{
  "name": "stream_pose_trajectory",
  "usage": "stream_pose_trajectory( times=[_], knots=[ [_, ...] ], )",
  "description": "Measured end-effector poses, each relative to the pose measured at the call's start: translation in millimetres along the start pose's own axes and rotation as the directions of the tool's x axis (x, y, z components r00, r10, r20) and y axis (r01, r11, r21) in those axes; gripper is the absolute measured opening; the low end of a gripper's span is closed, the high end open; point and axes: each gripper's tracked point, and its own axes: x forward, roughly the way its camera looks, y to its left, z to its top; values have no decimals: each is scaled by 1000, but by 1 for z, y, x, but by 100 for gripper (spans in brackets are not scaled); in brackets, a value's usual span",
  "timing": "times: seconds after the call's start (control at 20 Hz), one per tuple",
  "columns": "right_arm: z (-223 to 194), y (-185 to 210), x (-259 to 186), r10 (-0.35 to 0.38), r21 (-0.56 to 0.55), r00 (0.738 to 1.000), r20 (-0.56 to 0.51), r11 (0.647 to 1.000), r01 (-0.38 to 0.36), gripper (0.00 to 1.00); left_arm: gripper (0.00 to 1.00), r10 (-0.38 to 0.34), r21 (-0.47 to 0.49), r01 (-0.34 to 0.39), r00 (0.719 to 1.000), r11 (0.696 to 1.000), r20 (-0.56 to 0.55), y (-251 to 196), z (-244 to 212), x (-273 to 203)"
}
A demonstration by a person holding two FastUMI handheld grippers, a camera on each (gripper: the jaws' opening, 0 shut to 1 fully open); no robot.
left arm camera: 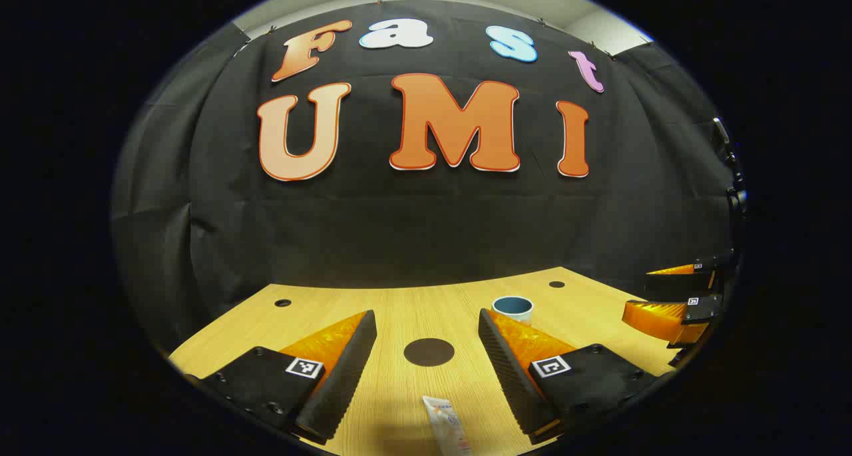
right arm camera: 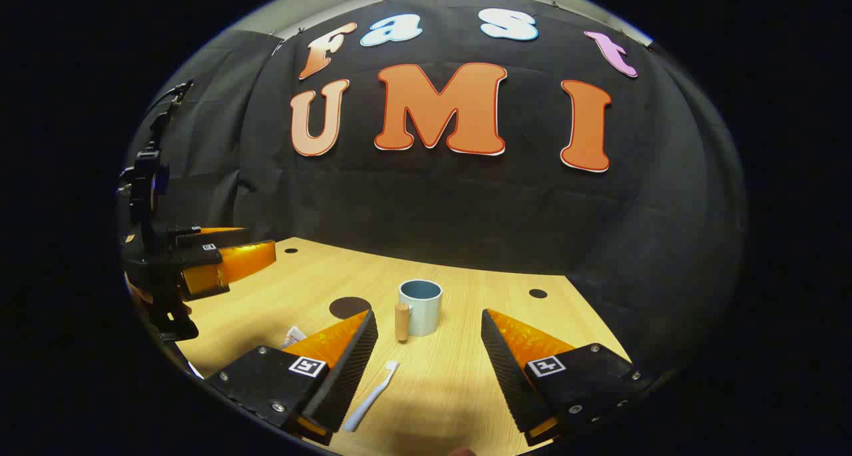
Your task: Put the toothbrush and toothpaste on the desktop into the cup, then pick up the cup and place it on the coaster on the desktop.
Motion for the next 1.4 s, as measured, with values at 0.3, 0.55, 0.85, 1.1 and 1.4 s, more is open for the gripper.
stream_pose_trajectory(
  times=[0.3, 0.55, 0.85, 1.1, 1.4],
  knots=[
    [-9, 2, -1, 15, 18, 999, -45, 1000, -14, 94, 98, -15, -9, 15, 997, 1000, -73, -4, -17, 3],
    [-9, 6, -1, 26, 17, 998, -51, 1000, -25, 94, 98, -14, -12, 13, 996, 1000, -89, -4, -21, 2],
    [-16, 7, -2, 28, 14, 995, -92, 1000, -26, 94, 96, -25, -13, 23, 989, 1000, -147, -9, -34, 3],
    [-45, 17, 1, 45, 5, 984, -172, 999, -45, 94, 98, -50, -59, 35, 960, 998, -276, -12, -69, 5],
    [-78, 39, 8, 85, 24, 953, -291, 996, -81, 94, 98, -68, -55, 50, 907, 997, -416, -14, -107, -4]
  ],
)
